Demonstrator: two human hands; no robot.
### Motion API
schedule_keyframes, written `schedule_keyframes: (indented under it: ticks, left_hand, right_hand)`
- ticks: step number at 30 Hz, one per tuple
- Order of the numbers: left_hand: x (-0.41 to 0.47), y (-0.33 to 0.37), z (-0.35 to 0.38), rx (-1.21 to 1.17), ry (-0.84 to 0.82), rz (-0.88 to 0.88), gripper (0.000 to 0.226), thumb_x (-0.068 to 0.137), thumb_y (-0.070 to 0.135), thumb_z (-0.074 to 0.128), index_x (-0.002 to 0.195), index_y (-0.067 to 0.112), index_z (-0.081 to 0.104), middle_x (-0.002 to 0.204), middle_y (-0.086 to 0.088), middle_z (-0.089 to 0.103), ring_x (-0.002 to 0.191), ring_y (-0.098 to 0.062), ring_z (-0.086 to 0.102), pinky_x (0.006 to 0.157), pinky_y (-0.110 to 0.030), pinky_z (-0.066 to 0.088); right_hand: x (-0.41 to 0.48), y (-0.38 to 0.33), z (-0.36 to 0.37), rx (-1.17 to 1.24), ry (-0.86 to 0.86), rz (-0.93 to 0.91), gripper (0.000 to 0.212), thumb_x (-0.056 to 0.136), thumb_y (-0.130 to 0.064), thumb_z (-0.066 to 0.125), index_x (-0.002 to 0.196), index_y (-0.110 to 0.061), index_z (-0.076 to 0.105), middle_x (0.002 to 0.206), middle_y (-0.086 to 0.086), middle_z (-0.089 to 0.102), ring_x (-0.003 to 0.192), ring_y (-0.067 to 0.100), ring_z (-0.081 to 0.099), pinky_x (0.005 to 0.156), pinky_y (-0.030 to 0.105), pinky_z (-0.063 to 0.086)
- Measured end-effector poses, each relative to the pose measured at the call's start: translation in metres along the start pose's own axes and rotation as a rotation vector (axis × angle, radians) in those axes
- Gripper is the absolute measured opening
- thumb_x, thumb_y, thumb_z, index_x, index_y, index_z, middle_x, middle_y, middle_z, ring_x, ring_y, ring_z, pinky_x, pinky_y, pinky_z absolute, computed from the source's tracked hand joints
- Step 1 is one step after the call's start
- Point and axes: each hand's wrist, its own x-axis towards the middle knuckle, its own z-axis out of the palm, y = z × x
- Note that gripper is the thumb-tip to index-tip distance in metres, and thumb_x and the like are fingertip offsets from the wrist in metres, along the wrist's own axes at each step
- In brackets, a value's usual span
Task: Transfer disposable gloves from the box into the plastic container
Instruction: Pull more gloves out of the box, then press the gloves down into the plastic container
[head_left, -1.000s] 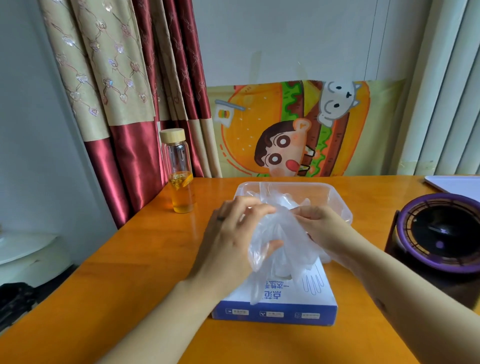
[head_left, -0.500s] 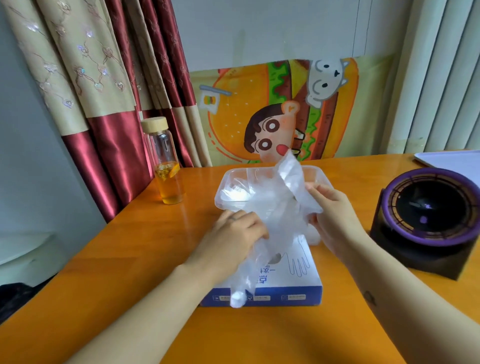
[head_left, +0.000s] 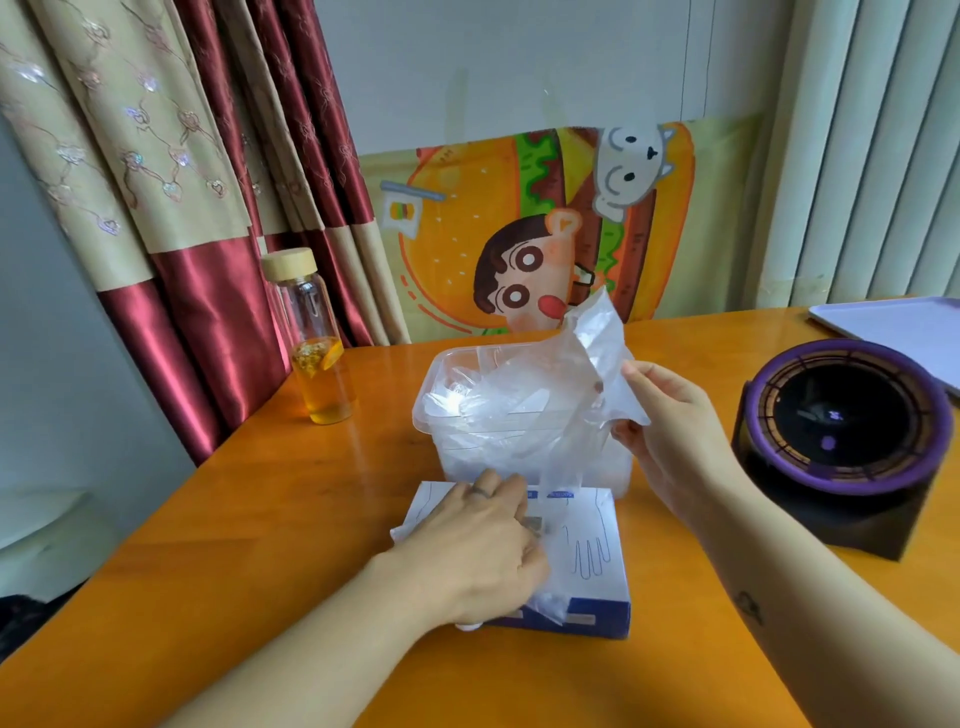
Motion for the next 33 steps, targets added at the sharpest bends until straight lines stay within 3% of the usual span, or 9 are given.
schedule_keyframes:
  ticks: [4, 8, 14, 17, 20, 23, 25, 29, 33]
  left_hand:
    - [0.002, 0.012, -0.005, -0.165, -0.140, -0.025, 0.030, 0.100, 0.040, 0.027, 0.105, 0.024, 0.053, 0.136, -0.001, 0.050, 0.097, -0.012, 0.046, 0.084, -0.024, 0.038]
    - [0.000, -0.005, -0.031, -0.425, -0.200, -0.021, 0.036, 0.101, 0.037, 0.031, 0.124, 0.026, 0.057, 0.139, 0.008, 0.051, 0.123, -0.008, 0.047, 0.107, -0.032, 0.035]
    - [-0.032, -0.053, -0.081, -0.684, 0.311, -0.092, 0.045, 0.068, 0.066, 0.048, 0.092, 0.033, 0.065, 0.095, 0.019, 0.067, 0.095, 0.003, 0.060, 0.096, -0.036, 0.046]
    - [-0.037, -0.046, -0.098, -0.598, 0.663, -0.126, 0.058, 0.071, 0.075, 0.058, 0.117, 0.040, 0.053, 0.122, 0.022, 0.055, 0.115, 0.002, 0.049, 0.104, -0.034, 0.041]
    - [-0.023, -0.019, -0.106, -0.341, 0.574, -0.126, 0.082, 0.070, 0.075, 0.052, 0.141, 0.038, 0.036, 0.145, 0.017, 0.038, 0.134, -0.006, 0.034, 0.113, -0.039, 0.029]
    - [0.005, -0.014, -0.109, -0.376, 0.535, -0.100, 0.033, 0.087, 0.047, 0.059, 0.102, 0.019, 0.065, 0.105, 0.002, 0.066, 0.100, -0.018, 0.059, 0.083, -0.038, 0.046]
    - [0.023, -0.022, -0.109, -0.473, 0.565, -0.124, 0.023, 0.091, 0.028, 0.056, 0.085, 0.007, 0.062, 0.082, -0.006, 0.062, 0.077, -0.021, 0.056, 0.062, -0.034, 0.040]
    - [0.040, -0.038, -0.110, -0.423, 0.619, -0.122, 0.024, 0.096, 0.024, 0.049, 0.078, 0.009, 0.055, 0.069, -0.005, 0.059, 0.069, -0.017, 0.066, 0.054, -0.035, 0.043]
    - [0.060, -0.043, -0.117, -0.310, 0.604, -0.165, 0.024, 0.094, 0.018, 0.043, 0.071, 0.016, 0.041, 0.067, -0.003, 0.055, 0.067, -0.022, 0.066, 0.046, -0.031, 0.034]
  right_hand:
    - [-0.001, -0.003, 0.001, -0.014, -0.031, 0.031, 0.025, 0.099, -0.021, 0.047, 0.091, -0.015, 0.069, 0.086, 0.007, 0.070, 0.079, 0.018, 0.059, 0.069, 0.026, 0.047]
    - [0.001, -0.009, 0.001, 0.214, -0.078, 0.163, 0.021, 0.097, -0.014, 0.048, 0.087, -0.010, 0.066, 0.066, 0.002, 0.064, 0.055, 0.010, 0.047, 0.056, 0.020, 0.038]
    - [0.006, 0.000, -0.001, 0.465, -0.219, 0.390, 0.022, 0.092, -0.006, 0.048, 0.088, -0.012, 0.069, 0.077, 0.001, 0.051, 0.054, 0.007, 0.040, 0.058, 0.019, 0.031]
    - [0.007, 0.003, 0.005, 0.488, -0.396, 0.402, 0.029, 0.069, -0.016, 0.081, 0.096, -0.011, 0.072, 0.086, 0.002, 0.054, 0.071, 0.012, 0.048, 0.069, 0.023, 0.041]
    - [0.005, -0.004, 0.014, 0.404, -0.582, 0.352, 0.035, 0.070, -0.017, 0.077, 0.101, -0.004, 0.069, 0.093, 0.011, 0.064, 0.080, 0.021, 0.062, 0.080, 0.034, 0.050]
    - [0.005, -0.008, 0.020, 0.261, -0.609, 0.344, 0.041, 0.085, -0.016, 0.057, 0.123, 0.000, 0.058, 0.115, 0.021, 0.056, 0.102, 0.033, 0.052, 0.094, 0.046, 0.039]
    - [0.011, -0.010, 0.019, 0.195, -0.509, 0.369, 0.040, 0.089, -0.018, 0.056, 0.126, -0.003, 0.056, 0.116, 0.019, 0.056, 0.100, 0.032, 0.049, 0.092, 0.042, 0.038]
    - [0.016, -0.045, 0.004, 0.112, -0.169, 0.083, 0.017, 0.094, -0.025, 0.052, 0.104, -0.016, 0.063, 0.109, 0.007, 0.067, 0.096, 0.021, 0.060, 0.088, 0.036, 0.047]
    - [-0.003, -0.092, 0.011, -0.459, -0.409, -0.364, 0.023, 0.080, -0.045, 0.061, 0.080, -0.027, 0.075, 0.106, -0.026, 0.066, 0.121, -0.017, 0.039, 0.104, 0.022, 0.030]
